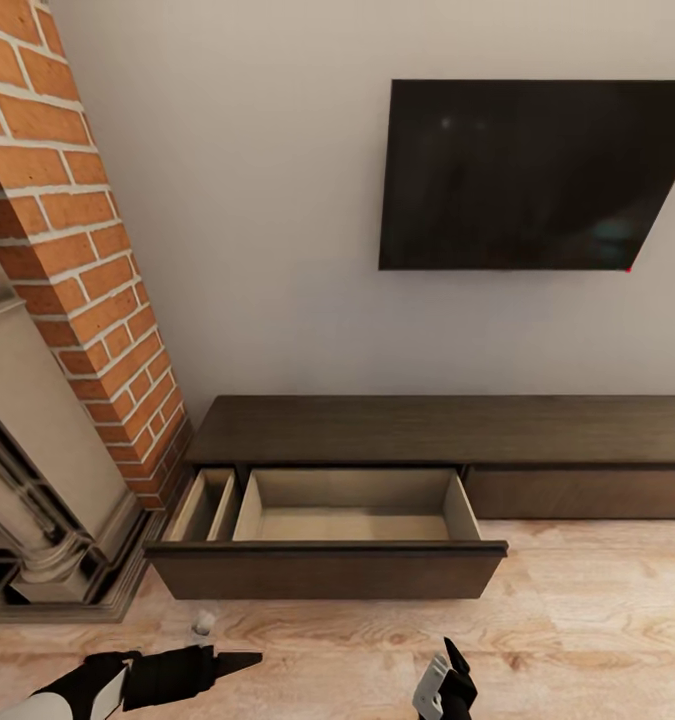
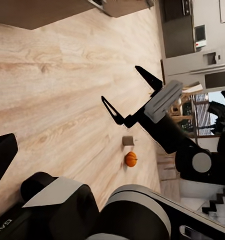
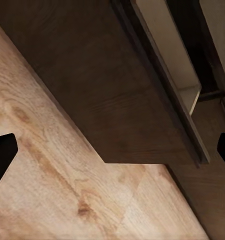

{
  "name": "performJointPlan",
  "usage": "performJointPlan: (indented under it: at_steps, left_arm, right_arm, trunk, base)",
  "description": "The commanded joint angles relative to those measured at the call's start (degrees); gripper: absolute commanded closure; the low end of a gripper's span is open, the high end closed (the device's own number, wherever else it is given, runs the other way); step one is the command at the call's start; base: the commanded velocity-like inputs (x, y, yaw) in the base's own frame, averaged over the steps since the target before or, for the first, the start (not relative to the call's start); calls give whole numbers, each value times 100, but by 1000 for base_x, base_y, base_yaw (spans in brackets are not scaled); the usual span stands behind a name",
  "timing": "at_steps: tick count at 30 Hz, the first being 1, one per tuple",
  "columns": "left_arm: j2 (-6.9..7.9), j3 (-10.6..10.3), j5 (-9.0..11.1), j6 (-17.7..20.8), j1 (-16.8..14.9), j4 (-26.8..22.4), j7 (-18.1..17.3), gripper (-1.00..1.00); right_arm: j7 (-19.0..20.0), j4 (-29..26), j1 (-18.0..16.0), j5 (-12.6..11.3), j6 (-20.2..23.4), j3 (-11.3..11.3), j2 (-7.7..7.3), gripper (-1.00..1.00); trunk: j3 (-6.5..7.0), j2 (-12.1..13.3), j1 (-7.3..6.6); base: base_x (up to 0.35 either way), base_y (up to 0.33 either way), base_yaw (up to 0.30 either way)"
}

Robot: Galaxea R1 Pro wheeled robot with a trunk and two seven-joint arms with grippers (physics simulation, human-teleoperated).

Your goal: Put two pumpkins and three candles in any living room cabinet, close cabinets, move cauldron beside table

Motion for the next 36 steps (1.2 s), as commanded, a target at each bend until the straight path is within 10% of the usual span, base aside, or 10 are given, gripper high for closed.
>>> performJointPlan:
  at_steps: [1,14,21,28,36]
  left_arm:
    - [1,-2,1,-10,0,17,0,-100]
    - [162,-3,13,-787,79,782,174,-100]
    - [417,8,52,-804,152,801,1501,-100]
    - [114,16,62,-806,158,790,4130,-100]
    - [-194,26,73,-822,181,785,6101,-100]
  right_arm:
    - [-2,0,0,-10,-21,-1,0,-100]
    - [-10,1,1,-450,-191,-1,-3,-100]
    - [-16,1,8,-462,-199,-1,-20,-100]
    - [-1,124,18,-462,-376,-1,24,-100]
    - [8,220,58,-462,-592,-1,53,-100]
  trunk:
    - [19,42,-23]
    - [252,563,-308]
    - [378,844,-462]
    - [503,1124,-616]
    - [647,1445,-791]
  base:
    - [0,0,0]
    - [0,0,28]
    - [0,0,258]
    - [0,0,284]
    - [0,0,285]
